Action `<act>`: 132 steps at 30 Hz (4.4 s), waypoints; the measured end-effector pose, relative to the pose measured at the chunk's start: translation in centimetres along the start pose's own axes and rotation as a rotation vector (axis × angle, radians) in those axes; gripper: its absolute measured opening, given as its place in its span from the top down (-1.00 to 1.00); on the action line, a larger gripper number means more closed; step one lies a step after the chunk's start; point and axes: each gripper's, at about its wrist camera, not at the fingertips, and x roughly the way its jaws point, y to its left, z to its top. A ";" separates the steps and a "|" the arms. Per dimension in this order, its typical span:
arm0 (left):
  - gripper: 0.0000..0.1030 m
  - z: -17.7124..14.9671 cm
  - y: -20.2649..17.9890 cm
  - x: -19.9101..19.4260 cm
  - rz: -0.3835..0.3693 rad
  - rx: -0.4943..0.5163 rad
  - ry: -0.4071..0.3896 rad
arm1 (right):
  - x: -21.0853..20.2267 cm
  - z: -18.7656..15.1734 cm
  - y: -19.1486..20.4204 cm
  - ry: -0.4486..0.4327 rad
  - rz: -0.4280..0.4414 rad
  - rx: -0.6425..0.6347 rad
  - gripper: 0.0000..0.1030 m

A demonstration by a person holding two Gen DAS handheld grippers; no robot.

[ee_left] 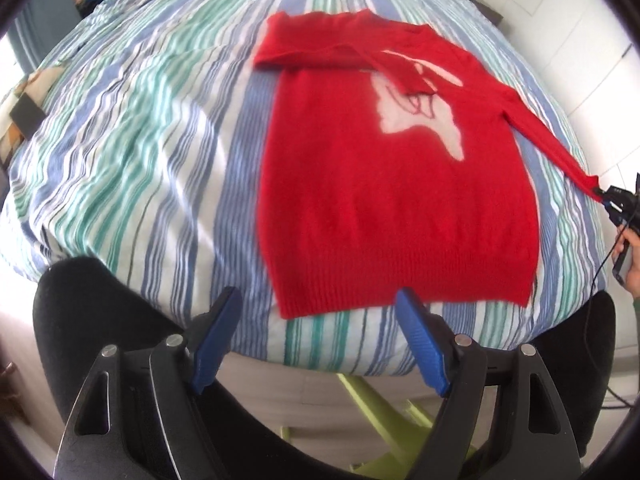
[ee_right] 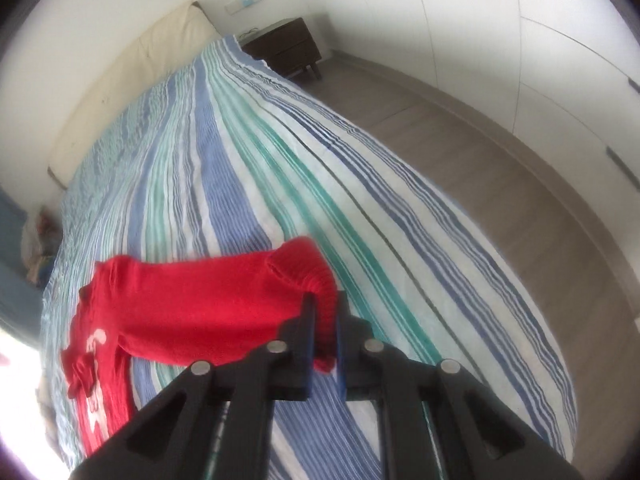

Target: Fold small clothes

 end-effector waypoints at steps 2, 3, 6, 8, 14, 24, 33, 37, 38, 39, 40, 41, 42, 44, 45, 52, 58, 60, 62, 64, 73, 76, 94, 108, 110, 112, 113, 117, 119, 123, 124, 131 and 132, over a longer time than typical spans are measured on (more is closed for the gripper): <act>-0.57 -0.2 -0.5 -0.1 0.006 0.024 0.001 | 0.9 -0.4 -1.4 0.023 0.004 0.036 0.85; -0.57 -0.3 -0.6 0.0 0.012 0.030 0.003 | 1.4 -0.7 -2.1 0.032 0.006 0.057 0.85; -0.57 -1.0 -0.1 0.4 0.040 0.028 0.019 | 2.7 -1.6 -4.3 0.051 0.016 0.141 0.87; -0.57 -1.5 0.7 0.8 0.043 0.007 0.039 | 3.2 -2.0 -5.5 0.055 0.040 0.190 0.88; -0.57 -2.4 2.2 1.2 0.059 -0.038 0.058 | 3.2 -2.0 -7.5 0.056 0.130 0.304 0.87; -0.61 -1.4 1.4 1.6 0.058 -0.019 0.058 | -0.9 -0.9 -2.8 -0.030 0.029 0.055 0.71; -0.77 0.3 1.1 0.1 0.112 0.085 -0.003 | 1.4 -3.7 -2.3 0.055 -0.027 0.028 0.65; -0.77 5.3 0.4 -1.7 0.091 0.125 -0.134 | -1.9 -5.9 0.9 0.020 -0.016 -0.101 0.37; -0.77 6.9 0.0 -2.2 0.055 0.132 -0.187 | -2.5 -6.8 2.0 0.020 -0.001 -0.138 0.21; -0.80 8.4 -0.6 -2.3 0.019 0.146 -0.229 | -3.1 -7.7 3.1 0.020 0.015 -0.174 0.16; -0.80 10.0 -1.3 -2.0 0.003 0.168 -0.249 | -3.5 -8.9 4.2 0.023 0.034 -0.205 0.16; -0.80 11.5 -2.3 -1.4 0.002 0.203 -0.263 | -3.7 -10.1 5.2 0.033 0.055 -0.231 0.16; -0.80 12.9 -3.5 -0.5 -0.011 0.270 -0.269 | -3.8 -11.3 6.1 0.045 0.076 -0.253 0.16; -0.80 14.9 -6.8 1.9 -0.022 0.488 -0.238 | -3.5 -13.6 7.8 0.080 0.112 -0.286 0.16; -0.79 15.5 -8.4 3.3 -0.002 0.604 -0.221 | -3.3 -14.6 8.5 0.100 0.128 -0.297 0.16; -0.53 18.2 -14.0 10.6 0.061 0.975 -0.114 | -2.8 -19.3 10.5 0.147 0.189 -0.315 0.16; 0.90 20.7 -12.4 15.6 0.019 0.783 0.011 | -3.0 -20.1 10.3 0.131 0.185 -0.299 0.16; 0.95 21.8 -10.1 13.4 -0.063 0.634 -0.047 | -3.1 -20.0 10.3 0.129 0.180 -0.297 0.16; 0.95 22.9 -6.1 9.1 -0.156 0.470 -0.139 | -3.2 -19.9 10.2 0.121 0.182 -0.292 0.16; 0.95 23.6 -0.2 4.4 -0.223 0.278 -0.230 | -3.5 -19.8 10.1 0.108 0.182 -0.295 0.16; 0.94 22.4 26.1 -1.5 -0.022 -0.320 -0.341 | -3.1 -20.7 11.7 0.116 0.187 -0.358 0.16; 0.94 21.8 29.5 0.5 0.036 -0.355 -0.291 | -2.7 -21.1 12.0 0.130 0.185 -0.372 0.16; 1.00 16.7 39.1 10.7 0.282 -0.670 -0.088 | -1.1 -22.1 12.6 0.162 0.101 -0.433 0.16; -0.54 14.1 37.5 7.4 -0.056 -0.652 -0.240 | -0.6 -23.0 14.3 0.169 0.070 -0.514 -0.28; -0.51 13.5 38.7 8.0 -0.103 -0.715 -0.247 | -0.7 -23.0 14.3 0.167 0.070 -0.514 -0.28; -0.51 13.4 38.9 8.5 -0.138 -0.732 -0.248 | -0.7 -23.0 14.2 0.167 0.074 -0.505 -0.28; -0.51 13.7 38.5 8.8 -0.149 -0.718 -0.244 | -0.7 -23.0 14.1 0.166 0.075 -0.502 -0.28; -0.35 14.9 36.7 9.9 -0.141 -0.655 -0.226 | -0.6 -23.0 14.1 0.166 0.070 -0.504 -0.28; 0.38 15.4 36.3 10.7 -0.135 -0.649 -0.217 | -0.5 -23.1 14.2 0.166 0.065 -0.511 -0.30; 0.98 15.5 36.0 10.5 -0.016 -0.655 -0.172 | -0.3 -23.3 14.5 0.165 0.057 -0.523 -0.32; 0.98 15.3 36.0 10.1 0.020 -0.639 -0.166 | -0.3 -23.3 14.5 0.165 0.056 -0.525 -0.32; 0.98 14.3 37.2 10.7 0.148 -0.570 -0.104 | 0.0 -23.3 14.5 0.168 0.050 -0.531 -0.36; 0.98 14.4 37.0 11.0 0.165 -0.562 -0.100 | 0.1 -23.4 14.6 0.169 0.049 -0.535 -0.40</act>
